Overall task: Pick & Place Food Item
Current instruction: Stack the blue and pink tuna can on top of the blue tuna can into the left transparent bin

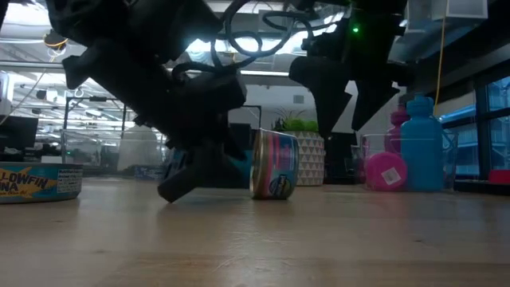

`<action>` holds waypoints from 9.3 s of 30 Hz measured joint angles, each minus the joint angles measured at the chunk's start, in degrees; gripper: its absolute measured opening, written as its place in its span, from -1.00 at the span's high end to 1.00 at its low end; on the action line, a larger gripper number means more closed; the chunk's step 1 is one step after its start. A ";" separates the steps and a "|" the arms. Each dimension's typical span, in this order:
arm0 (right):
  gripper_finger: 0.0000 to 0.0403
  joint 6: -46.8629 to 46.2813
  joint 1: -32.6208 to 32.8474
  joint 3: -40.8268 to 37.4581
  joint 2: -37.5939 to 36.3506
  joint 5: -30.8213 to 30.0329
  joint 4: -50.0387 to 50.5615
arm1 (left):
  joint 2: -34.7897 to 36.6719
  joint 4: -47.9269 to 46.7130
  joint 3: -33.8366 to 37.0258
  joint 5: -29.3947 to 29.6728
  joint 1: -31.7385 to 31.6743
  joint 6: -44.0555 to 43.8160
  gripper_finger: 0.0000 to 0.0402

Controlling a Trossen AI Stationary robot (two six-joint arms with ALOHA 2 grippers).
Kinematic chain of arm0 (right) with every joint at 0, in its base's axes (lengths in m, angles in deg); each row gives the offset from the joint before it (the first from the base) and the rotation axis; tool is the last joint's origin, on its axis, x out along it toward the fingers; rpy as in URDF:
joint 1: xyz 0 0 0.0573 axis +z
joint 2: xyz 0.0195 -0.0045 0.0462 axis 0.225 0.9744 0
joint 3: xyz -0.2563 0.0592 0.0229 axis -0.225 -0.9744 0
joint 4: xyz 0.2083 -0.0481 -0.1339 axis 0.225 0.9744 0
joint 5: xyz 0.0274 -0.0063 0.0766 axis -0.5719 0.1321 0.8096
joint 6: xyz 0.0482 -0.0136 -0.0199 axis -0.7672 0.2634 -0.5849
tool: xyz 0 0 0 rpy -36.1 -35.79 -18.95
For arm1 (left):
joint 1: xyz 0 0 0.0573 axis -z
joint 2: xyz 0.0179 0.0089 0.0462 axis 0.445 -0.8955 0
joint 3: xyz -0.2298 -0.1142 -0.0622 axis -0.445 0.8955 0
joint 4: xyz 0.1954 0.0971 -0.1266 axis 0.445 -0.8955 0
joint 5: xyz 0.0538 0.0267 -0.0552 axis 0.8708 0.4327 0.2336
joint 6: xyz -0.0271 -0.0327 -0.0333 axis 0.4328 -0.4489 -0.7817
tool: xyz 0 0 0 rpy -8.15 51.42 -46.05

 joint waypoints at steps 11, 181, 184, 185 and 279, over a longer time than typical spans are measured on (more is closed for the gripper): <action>-0.69 3.10 -1.16 1.30 -4.92 0.97 0.53 | 6.08 -1.09 0.01 12.62 1.52 8.98 0.01; -0.69 -36.28 43.95 12.98 -9.01 -5.82 23.06 | -13.14 -62.16 -50.19 -37.47 -15.20 37.71 -0.27; -0.69 -36.53 43.95 12.99 -9.01 -5.79 23.06 | -13.16 -62.18 -50.20 -35.27 -15.31 38.32 -0.27; -0.69 -36.60 43.94 13.00 -9.01 -5.79 23.06 | -13.16 -62.18 -50.18 -33.75 -15.31 39.09 -0.27; -0.69 27.17 -0.86 -16.00 -5.70 16.70 -47.55 | 19.71 -39.11 2.48 -14.59 8.78 -41.99 0.29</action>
